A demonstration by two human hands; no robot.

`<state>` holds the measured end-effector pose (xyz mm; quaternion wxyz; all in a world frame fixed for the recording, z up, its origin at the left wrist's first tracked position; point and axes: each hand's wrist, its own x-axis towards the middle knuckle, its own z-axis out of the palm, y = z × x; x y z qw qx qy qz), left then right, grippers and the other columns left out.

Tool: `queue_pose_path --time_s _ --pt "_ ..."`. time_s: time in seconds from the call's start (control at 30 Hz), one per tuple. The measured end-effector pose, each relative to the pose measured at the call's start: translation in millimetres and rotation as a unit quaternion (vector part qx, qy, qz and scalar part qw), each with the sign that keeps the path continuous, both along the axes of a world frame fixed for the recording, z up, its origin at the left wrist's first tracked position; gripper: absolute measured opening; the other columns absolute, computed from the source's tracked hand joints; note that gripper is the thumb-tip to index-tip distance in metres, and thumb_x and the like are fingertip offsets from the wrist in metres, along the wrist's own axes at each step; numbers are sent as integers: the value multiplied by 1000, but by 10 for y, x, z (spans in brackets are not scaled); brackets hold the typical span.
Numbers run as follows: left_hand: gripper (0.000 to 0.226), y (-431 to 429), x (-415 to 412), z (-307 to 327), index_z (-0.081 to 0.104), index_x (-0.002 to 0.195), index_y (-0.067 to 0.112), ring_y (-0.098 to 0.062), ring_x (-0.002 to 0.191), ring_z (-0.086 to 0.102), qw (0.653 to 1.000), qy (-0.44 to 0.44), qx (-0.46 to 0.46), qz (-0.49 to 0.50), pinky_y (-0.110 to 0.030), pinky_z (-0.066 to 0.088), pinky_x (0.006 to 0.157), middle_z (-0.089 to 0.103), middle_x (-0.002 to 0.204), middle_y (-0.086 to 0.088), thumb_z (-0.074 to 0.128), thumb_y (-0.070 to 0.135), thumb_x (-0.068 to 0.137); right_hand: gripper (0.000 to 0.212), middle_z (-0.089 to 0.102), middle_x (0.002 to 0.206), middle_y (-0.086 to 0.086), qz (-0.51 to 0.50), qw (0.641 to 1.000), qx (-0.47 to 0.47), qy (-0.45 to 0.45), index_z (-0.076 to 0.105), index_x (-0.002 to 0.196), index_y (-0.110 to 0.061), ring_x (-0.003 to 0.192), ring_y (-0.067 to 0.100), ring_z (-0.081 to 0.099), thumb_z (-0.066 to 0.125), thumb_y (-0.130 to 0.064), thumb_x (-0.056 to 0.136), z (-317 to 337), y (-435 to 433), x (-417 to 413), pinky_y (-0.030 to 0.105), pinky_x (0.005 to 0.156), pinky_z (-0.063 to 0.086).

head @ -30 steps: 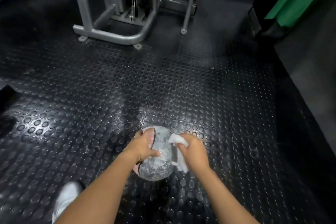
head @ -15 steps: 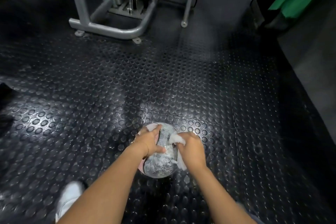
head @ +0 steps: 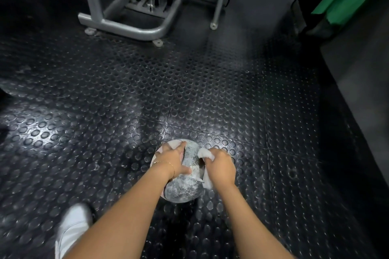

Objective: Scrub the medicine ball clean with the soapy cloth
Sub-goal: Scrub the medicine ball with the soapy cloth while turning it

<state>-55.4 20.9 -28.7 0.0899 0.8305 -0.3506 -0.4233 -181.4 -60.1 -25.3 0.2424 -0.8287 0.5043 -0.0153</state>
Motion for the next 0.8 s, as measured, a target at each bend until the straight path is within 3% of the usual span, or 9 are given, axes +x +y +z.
queue_pose_path --time_s 0.17,0.3,0.43,0.53,0.6,0.7,0.8 --pt "94 12 47 1 6 148 42 -38 140 19 1000 1 9 -15 -43 31 111 -4 155 -12 71 38 81 24 53 122 -6 64 997 -28 18 61 113 -22 104 13 50 49 -21 92 95 120 -90 13 65 31" --pt "95 -25 36 27 4 148 42 -37 138 26 999 -12 19 -45 -42 33 110 -3 155 -13 70 44 80 19 61 107 -1 -12 1000 15 25 64 103 -22 75 14 53 49 -21 91 11 -84 -26 17 48 30" --pt "94 -150 67 166 2 150 37 -35 132 38 990 -58 48 -119 -40 38 106 5 155 -18 64 52 81 21 57 106 -1 -16 999 23 21 63 106 -19 74 13 49 48 -23 92 -10 -84 -30 19 48 27" --pt "101 -210 211 229 -6 148 41 -37 139 23 974 -66 76 -204 -46 30 111 -4 157 -16 68 50 79 27 56 106 1 17 998 40 35 61 109 -18 77 14 54 48 -34 92 -16 -169 -69 16 46 27" --pt "111 -174 304 193 -11 146 44 -34 143 15 969 -40 78 -233 -43 26 114 -14 157 -9 75 40 75 33 54 106 3 43 996 53 51 60 109 -14 76 16 56 46 -39 93 -42 -243 -59 16 45 29" --pt "113 -131 353 92 -10 146 42 -27 145 7 973 -12 30 -229 -35 19 117 -17 157 -5 76 39 73 34 58 92 -3 65 994 69 52 52 120 -17 65 9 54 44 -38 94 -59 -357 -15 14 44 30" --pt "109 -184 362 27 -7 148 37 -24 146 3 979 11 -3 -204 -33 15 116 -12 158 -4 73 46 75 26 54 78 -10 105 992 56 48 50 118 -22 59 4 50 48 -31 93 -9 -488 8 13 44 30"
